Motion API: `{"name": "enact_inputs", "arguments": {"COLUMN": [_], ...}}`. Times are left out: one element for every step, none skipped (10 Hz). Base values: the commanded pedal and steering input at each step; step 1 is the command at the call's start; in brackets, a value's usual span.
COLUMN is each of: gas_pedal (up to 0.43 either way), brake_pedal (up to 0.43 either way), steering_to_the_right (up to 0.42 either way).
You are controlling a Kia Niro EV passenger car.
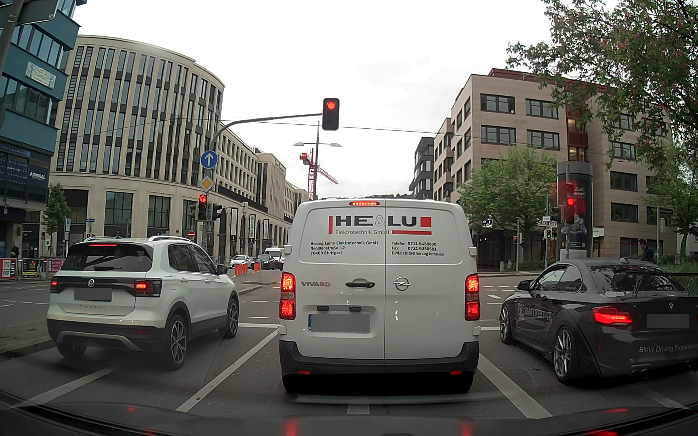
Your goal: Follow the waypoints while adhering to traffic rules and regulations
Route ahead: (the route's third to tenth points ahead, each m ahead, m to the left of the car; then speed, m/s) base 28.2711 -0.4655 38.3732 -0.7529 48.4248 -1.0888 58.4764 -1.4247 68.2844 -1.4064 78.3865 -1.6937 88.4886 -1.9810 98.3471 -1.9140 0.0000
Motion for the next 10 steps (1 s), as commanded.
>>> {"name": "enact_inputs", "arguments": {"gas_pedal": [0.000, 0.000, 0.000, 0.000, 0.000, 0.000, 0.000, 0.000, 0.000, 0.000], "brake_pedal": [0.274, 0.280, 0.274, 0.274, 0.274, 0.274, 0.274, 0.280, 0.274, 0.274], "steering_to_the_right": [-0.016, -0.016, -0.016, -0.016, -0.016, -0.016, -0.016, -0.016, -0.016, -0.016]}}
